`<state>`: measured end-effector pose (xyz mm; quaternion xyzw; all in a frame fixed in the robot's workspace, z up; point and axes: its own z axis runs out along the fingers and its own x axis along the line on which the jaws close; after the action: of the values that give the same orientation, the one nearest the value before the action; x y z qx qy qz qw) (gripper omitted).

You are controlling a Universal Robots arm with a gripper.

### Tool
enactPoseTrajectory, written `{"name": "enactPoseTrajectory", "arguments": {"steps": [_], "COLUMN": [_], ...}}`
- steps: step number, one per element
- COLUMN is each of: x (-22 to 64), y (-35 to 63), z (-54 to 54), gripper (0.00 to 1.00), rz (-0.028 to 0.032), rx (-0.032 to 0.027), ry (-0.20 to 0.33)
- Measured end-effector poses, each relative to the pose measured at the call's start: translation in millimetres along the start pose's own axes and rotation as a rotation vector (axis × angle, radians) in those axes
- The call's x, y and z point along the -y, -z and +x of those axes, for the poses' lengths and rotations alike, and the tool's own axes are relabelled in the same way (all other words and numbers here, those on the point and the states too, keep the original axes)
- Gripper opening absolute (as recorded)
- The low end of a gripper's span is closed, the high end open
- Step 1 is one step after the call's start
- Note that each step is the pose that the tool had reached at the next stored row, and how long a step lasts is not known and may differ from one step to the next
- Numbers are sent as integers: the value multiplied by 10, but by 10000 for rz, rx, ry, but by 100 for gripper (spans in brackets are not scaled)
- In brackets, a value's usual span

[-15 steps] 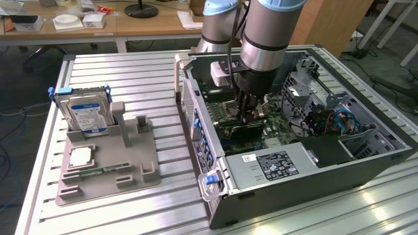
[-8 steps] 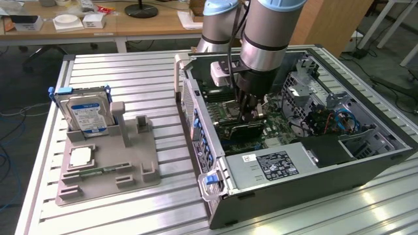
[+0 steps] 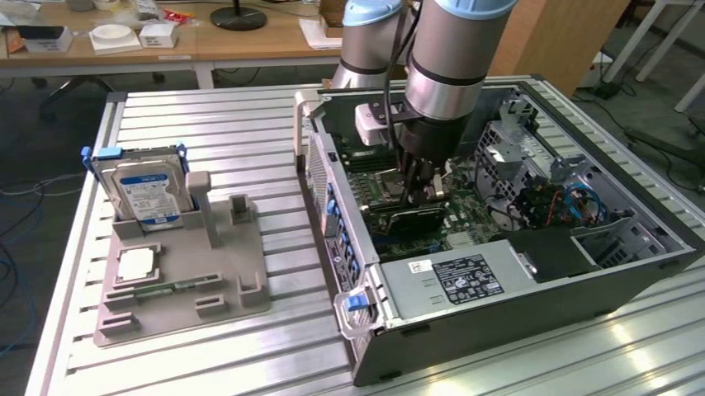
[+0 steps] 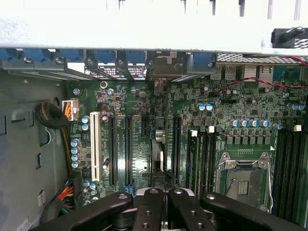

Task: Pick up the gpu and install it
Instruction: 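Press down on the gpu until it lock into place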

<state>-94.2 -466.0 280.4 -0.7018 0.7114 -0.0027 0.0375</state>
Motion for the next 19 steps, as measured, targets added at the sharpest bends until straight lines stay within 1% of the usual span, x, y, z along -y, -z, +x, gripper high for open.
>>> {"name": "enactPoseTrajectory", "arguments": {"steps": [7,8,9,15,17,19], "x": [0,-11,-17,-24,-23,-23], "y": [0,1,-1,-1,-2,-2], "z": [0,1,1,-1,-11,-23], "gripper": [10,10,10,10,10,10], "rz": [0,-6,-81,-1159,-1533,-1893], "rx": [1,-1,-1,-39,-71,-114], "ry": [0,-1,-3,-56,-74,-90]}}
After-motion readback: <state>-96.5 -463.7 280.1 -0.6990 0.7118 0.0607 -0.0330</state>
